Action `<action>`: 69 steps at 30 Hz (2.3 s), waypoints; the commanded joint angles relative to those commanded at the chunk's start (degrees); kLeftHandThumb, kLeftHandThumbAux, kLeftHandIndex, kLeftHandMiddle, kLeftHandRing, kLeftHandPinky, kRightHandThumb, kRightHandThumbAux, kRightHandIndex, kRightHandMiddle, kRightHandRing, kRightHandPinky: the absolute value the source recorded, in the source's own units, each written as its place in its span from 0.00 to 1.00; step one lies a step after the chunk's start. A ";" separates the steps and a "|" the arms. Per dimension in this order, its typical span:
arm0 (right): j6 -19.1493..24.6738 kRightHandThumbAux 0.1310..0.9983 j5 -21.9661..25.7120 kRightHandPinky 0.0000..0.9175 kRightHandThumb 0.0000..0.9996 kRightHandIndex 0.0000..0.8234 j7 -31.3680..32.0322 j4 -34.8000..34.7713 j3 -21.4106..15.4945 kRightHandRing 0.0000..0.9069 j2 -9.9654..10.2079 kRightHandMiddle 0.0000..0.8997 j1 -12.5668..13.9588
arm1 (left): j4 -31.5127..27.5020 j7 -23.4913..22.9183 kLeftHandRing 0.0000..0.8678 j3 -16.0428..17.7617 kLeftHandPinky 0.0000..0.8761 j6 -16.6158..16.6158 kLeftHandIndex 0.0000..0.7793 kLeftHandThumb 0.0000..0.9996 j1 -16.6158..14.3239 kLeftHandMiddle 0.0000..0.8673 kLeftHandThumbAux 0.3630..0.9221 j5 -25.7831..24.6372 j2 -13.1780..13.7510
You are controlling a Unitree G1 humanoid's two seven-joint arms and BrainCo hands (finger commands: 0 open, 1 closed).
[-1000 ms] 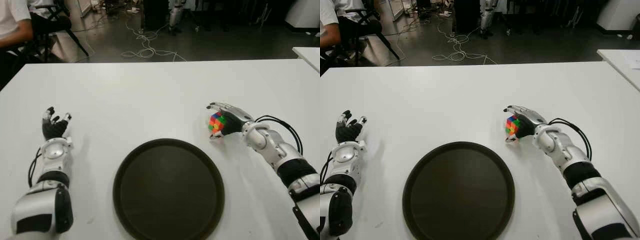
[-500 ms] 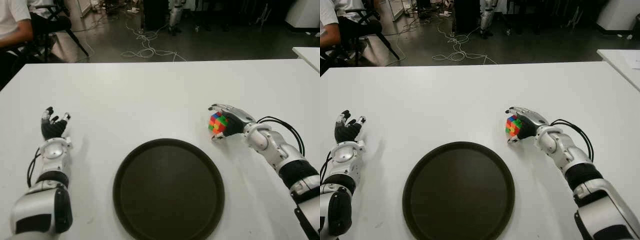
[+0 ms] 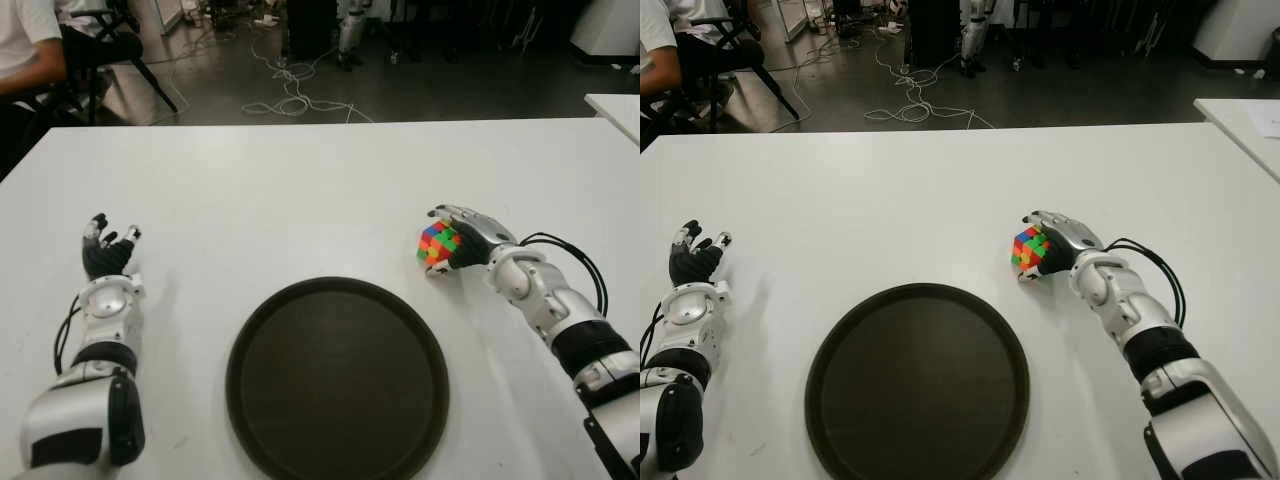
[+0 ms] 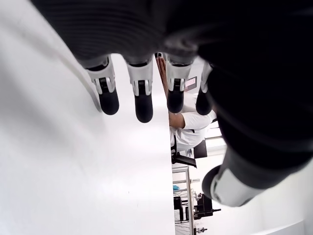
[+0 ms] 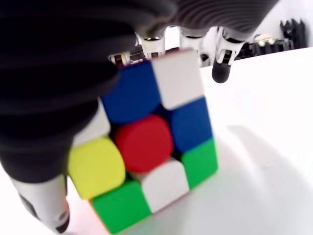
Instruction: Pick up the Rubik's Cube and put it in the plate
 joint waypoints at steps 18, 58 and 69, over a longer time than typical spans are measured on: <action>-1.40 0.69 -0.14 0.68 0.68 0.51 -10.89 2.31 -1.37 0.66 2.11 0.63 0.31 | 0.04 0.42 0.09 0.10 0.09 0.47 0.06 0.00 -0.11 0.09 0.67 -0.02 -0.07; -2.92 0.68 1.07 0.84 0.70 0.53 -16.50 3.69 -2.77 0.84 3.80 0.83 0.04 | 0.08 0.85 0.09 -0.60 0.08 0.53 0.05 0.00 -0.08 0.09 0.66 0.52 0.08; -3.38 0.68 3.94 0.86 0.70 0.53 -16.26 2.99 -5.19 0.86 5.13 0.86 0.65 | 0.13 1.22 0.09 -0.72 0.08 0.60 0.06 0.00 -0.10 0.10 0.65 0.49 0.13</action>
